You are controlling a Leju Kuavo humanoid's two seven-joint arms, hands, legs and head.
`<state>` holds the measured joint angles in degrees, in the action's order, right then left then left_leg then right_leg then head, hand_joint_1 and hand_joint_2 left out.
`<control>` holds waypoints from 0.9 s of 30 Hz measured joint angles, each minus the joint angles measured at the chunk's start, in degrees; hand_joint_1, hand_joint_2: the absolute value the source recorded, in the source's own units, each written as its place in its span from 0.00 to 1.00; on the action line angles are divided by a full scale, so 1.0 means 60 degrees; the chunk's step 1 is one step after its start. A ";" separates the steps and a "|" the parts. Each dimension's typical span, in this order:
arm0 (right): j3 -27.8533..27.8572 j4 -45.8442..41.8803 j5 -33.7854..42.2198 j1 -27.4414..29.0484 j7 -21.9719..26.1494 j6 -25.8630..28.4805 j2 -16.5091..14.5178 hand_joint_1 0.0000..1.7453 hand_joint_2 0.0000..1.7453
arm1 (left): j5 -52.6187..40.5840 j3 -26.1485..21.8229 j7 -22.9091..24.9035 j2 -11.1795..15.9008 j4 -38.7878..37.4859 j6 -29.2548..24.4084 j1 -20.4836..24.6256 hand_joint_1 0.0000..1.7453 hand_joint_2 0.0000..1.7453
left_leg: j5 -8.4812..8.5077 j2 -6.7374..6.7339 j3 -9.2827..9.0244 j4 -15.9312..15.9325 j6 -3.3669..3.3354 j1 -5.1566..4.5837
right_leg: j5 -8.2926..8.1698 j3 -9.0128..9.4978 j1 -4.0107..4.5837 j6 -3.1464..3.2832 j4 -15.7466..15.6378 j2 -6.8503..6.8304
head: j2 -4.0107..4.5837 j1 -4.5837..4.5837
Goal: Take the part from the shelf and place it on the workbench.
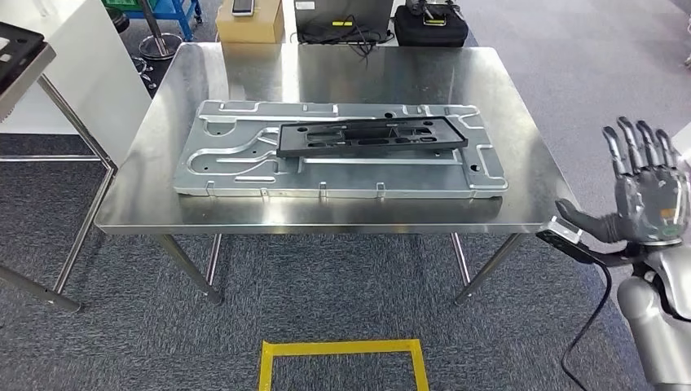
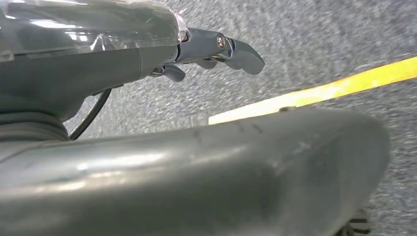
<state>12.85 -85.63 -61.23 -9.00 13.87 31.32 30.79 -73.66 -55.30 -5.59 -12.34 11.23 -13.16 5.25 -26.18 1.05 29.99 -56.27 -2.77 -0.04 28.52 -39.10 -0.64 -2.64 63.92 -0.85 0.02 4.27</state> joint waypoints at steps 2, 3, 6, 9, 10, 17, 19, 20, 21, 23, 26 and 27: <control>0.0867 -0.0085 0.0631 0.0816 0.0495 -0.0032 -0.0730 0.00 0.00 | 0.0055 -0.0073 0.0007 0.0007 0.0000 -0.0046 -0.0013 0.00 0.00 | 0.0196 -0.0055 0.0288 -0.0028 -0.0028 -0.0054 | 0.0654 -0.0308 -0.0033 -0.0036 0.1256 0.0070 | 0.0000 0.0000; 0.1249 -0.0048 0.0931 0.1138 0.0712 -0.0090 -0.1102 0.00 0.00 | 0.0071 -0.0100 0.0015 0.0014 0.0000 -0.0065 -0.0023 0.00 0.00 | 0.0287 -0.0066 0.0439 -0.0053 -0.0028 -0.0079 | 0.0646 -0.0310 -0.0044 -0.0042 0.1616 0.0075 | 0.0000 0.0000; 0.2162 0.0409 0.1787 0.1581 0.1119 -0.0444 -0.1979 0.00 0.00 | 0.0072 -0.0167 0.0048 0.0034 0.0000 -0.0119 -0.0036 0.00 0.00 | 0.0556 -0.0109 0.0889 -0.0152 0.0026 -0.0123 | 0.0024 0.0702 -0.0070 0.0001 0.0647 0.0070 | 0.0000 0.0001; 0.3259 0.2215 0.3310 0.1345 0.1274 -0.1686 -0.2689 0.00 0.00 | -0.0008 -0.0226 0.0088 0.0027 -0.0001 -0.0157 -0.0025 0.00 0.00 | 0.0774 -0.0149 0.1080 -0.0228 0.0169 -0.0082 | 0.0175 0.1911 0.0061 0.0158 -0.1162 0.0091 | 0.0000 0.0019; 0.3679 0.3265 0.3780 0.1186 0.1190 -0.2167 -0.2850 0.00 0.00 | -0.0066 -0.0231 0.0097 0.0014 -0.0003 -0.0160 -0.0020 0.00 0.00 | 0.0842 -0.0152 0.1086 -0.0222 0.0234 -0.0022 | 0.0180 0.2006 0.0158 0.0229 -0.1366 0.0105 | 0.0000 0.0027; 0.5507 0.9362 0.4276 0.0905 -0.2654 -0.3586 -0.4757 0.00 0.00 | -0.0466 -0.0219 0.0233 -0.0002 -0.0084 -0.0157 -0.0001 0.00 0.00 | -0.1215 -0.0119 0.1623 -0.2491 0.0386 0.0083 | -0.0684 0.1269 0.0312 0.0683 -0.1542 0.0065 | 0.0000 0.0035; 0.5579 1.0279 0.3717 0.0917 -0.4176 -0.3962 -0.5384 0.00 0.00 | -0.0559 -0.0201 0.0325 0.0037 -0.0084 -0.0169 0.0030 0.00 0.00 | -0.1066 -0.0119 0.1426 -0.3051 0.0463 0.0064 | -0.0918 0.0886 0.0303 0.0687 -0.1469 0.0075 | 0.0000 0.0035; 0.5565 1.0627 0.3460 0.0919 -0.4581 -0.4127 -0.5643 0.00 0.00 | -0.0588 -0.0193 0.0370 0.0059 -0.0084 -0.0186 0.0048 0.00 0.00 | -0.0774 -0.0120 0.1091 -0.2833 0.0471 0.0054 | -0.1035 0.0678 0.0291 0.0676 -0.1421 0.0083 | 0.0000 0.0035; 0.5550 1.0918 0.3276 0.0912 -0.4769 -0.4242 -0.5866 0.00 0.00 | -0.0608 -0.0187 0.0404 0.0086 -0.0082 -0.0206 0.0073 0.00 0.00 | -0.0572 -0.0120 0.0573 -0.2267 0.0447 0.0040 | -0.1152 0.0496 0.0271 0.0658 -0.1363 0.0092 | 0.0000 0.0036; 0.5526 1.1304 0.3091 0.0901 -0.4594 -0.4277 -0.6147 0.00 0.00 | -0.0658 -0.0148 0.0448 0.0137 -0.0069 -0.0257 0.0124 0.00 0.00 | -0.0710 -0.0121 -0.0740 -0.0606 0.0366 -0.0009 | -0.1359 0.0279 0.0252 0.0587 -0.1265 0.0110 | 0.0000 0.0034; 0.5445 1.1605 0.2785 0.0872 -0.3995 -0.4090 -0.6271 0.00 0.00 | -0.0764 -0.0073 0.0517 0.0169 -0.0059 -0.0299 0.0118 0.00 0.00 | -0.0954 -0.0126 -0.1399 0.0444 0.0256 -0.0085 | -0.1661 0.0261 0.0189 0.0429 -0.1285 0.0106 | 0.0000 0.0026; 0.5377 1.1680 0.2610 0.0852 -0.3868 -0.3959 -0.6277 0.00 0.00 | -0.0799 -0.0059 0.0555 0.0173 -0.0060 -0.0299 0.0107 0.00 0.00 | -0.0834 -0.0153 -0.1305 0.0438 0.0191 -0.0090 | -0.1671 0.0222 0.0158 0.0375 -0.1283 0.0119 | 0.0002 0.0025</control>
<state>45.11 -15.55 -45.57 -3.89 -9.34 7.56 -6.87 -78.45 -55.65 -2.26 -11.31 10.87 -14.96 5.89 -31.19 0.13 22.16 -53.64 -1.63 -0.58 18.49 -37.77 0.31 -0.40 56.23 -0.13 0.03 4.43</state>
